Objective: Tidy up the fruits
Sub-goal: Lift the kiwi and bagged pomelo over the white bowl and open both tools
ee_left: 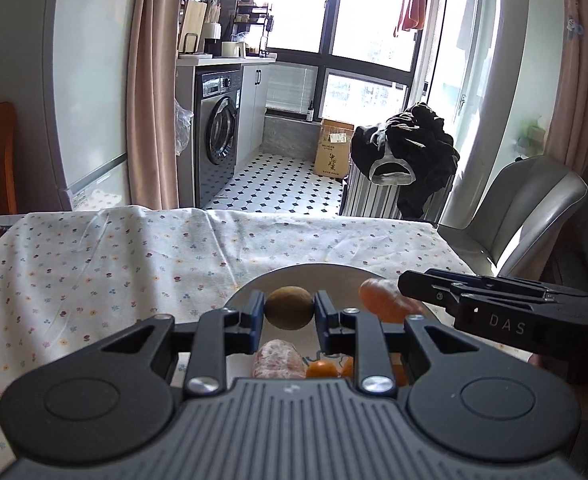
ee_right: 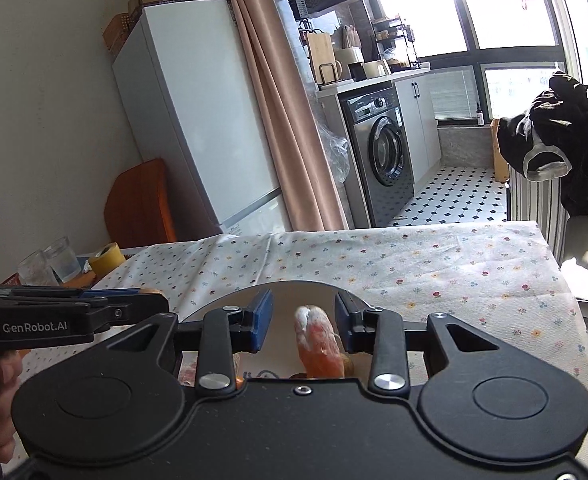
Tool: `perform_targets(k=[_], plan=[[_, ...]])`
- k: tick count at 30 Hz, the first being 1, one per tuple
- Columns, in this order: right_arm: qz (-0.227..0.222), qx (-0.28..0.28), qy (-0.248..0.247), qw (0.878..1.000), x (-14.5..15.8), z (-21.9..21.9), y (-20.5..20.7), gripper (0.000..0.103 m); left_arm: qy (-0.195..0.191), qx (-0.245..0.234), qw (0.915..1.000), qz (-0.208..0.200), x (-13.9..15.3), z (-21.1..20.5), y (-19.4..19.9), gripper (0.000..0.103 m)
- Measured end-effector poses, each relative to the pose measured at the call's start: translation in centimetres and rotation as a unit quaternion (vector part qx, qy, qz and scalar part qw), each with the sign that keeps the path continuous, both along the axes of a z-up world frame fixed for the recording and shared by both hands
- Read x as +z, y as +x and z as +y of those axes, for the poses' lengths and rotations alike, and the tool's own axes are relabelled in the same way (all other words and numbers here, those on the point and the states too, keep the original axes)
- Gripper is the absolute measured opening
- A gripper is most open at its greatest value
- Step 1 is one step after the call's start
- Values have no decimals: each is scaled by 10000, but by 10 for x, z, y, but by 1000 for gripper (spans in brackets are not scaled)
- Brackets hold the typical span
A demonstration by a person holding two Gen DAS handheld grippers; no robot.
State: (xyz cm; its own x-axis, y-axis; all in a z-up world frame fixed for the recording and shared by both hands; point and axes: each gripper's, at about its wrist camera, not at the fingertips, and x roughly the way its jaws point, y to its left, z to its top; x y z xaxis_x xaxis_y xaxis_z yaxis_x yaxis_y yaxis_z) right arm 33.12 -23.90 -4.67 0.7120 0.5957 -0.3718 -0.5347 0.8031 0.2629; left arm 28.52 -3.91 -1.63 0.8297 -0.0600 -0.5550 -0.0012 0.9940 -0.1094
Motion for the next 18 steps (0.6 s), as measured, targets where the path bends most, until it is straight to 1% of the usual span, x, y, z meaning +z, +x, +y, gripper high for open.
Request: perform_targets(k=[3, 8, 11, 13, 17, 18], plan=[[-53, -116, -135, 9998, -1, -2, -2, 36, 26, -62, 9999, 99, -7, -7, 9, 25], [200, -395, -40, 9990, -4, -15, 0, 36, 6, -93, 9998, 174, -17, -12, 17, 25], [244, -455, -58, 9987, -6, -16, 0, 38, 9, -88, 9999, 94, -19, -16, 17, 32], [289, -449, -68, 9986, -10, -16, 0, 40, 2, -126, 9998, 152, -19, -18, 18, 38], [347, -349, -137, 9987, -13, -9, -1, 40, 193, -87, 9996, 180, -17, -20, 13, 40], [340, -299, -135, 9989, -13, -7, -3, 40, 228, -61, 9996, 171, -16, -20, 10, 43]])
